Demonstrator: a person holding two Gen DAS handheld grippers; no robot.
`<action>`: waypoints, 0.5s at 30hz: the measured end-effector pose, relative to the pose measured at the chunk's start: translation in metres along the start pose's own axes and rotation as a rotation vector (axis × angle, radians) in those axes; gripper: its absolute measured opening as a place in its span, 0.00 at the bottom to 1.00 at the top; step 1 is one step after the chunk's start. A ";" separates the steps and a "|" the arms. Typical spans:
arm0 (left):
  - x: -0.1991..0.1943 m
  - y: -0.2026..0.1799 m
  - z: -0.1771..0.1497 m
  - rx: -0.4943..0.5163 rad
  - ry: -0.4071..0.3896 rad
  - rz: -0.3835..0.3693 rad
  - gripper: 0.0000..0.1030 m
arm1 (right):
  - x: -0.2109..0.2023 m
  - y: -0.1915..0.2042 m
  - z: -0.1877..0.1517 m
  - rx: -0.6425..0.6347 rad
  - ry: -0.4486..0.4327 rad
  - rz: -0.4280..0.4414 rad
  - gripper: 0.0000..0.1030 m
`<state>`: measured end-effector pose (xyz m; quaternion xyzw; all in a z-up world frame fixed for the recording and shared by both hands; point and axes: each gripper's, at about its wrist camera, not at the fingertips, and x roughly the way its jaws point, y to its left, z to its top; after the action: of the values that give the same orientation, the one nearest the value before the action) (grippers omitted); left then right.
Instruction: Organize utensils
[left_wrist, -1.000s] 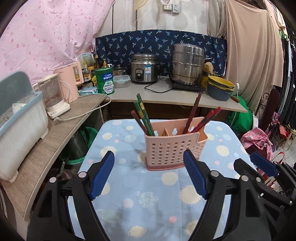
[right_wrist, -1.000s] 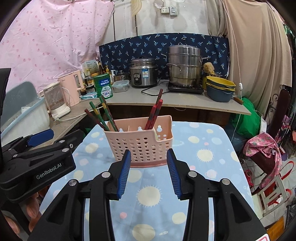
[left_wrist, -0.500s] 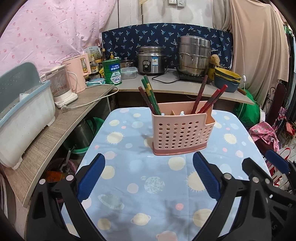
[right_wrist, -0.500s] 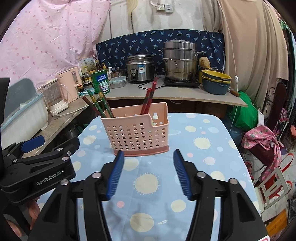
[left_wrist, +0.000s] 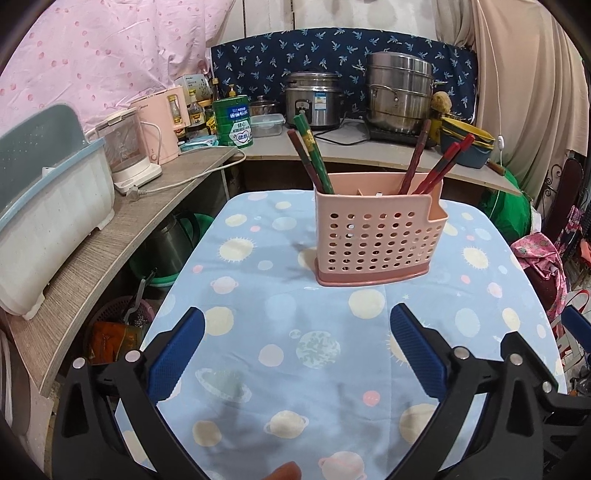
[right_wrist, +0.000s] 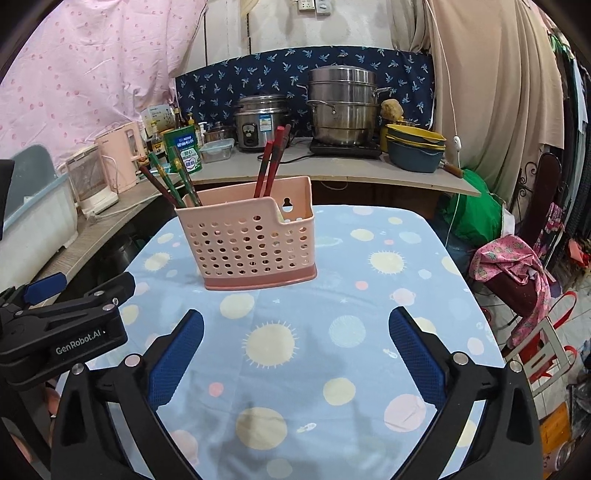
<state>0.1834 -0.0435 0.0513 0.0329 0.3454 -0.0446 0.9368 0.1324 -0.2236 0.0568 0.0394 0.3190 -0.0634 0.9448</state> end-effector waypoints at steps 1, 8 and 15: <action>0.001 0.001 0.000 0.000 0.002 0.001 0.93 | 0.001 0.001 0.000 0.000 0.003 -0.003 0.94; 0.008 -0.001 -0.007 0.007 0.008 0.003 0.93 | 0.008 0.006 -0.003 -0.007 0.025 -0.004 0.94; 0.015 0.000 -0.012 0.001 0.016 0.005 0.93 | 0.013 0.008 -0.004 -0.012 0.033 -0.023 0.94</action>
<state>0.1865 -0.0435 0.0323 0.0348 0.3526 -0.0420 0.9342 0.1417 -0.2167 0.0459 0.0311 0.3353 -0.0716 0.9389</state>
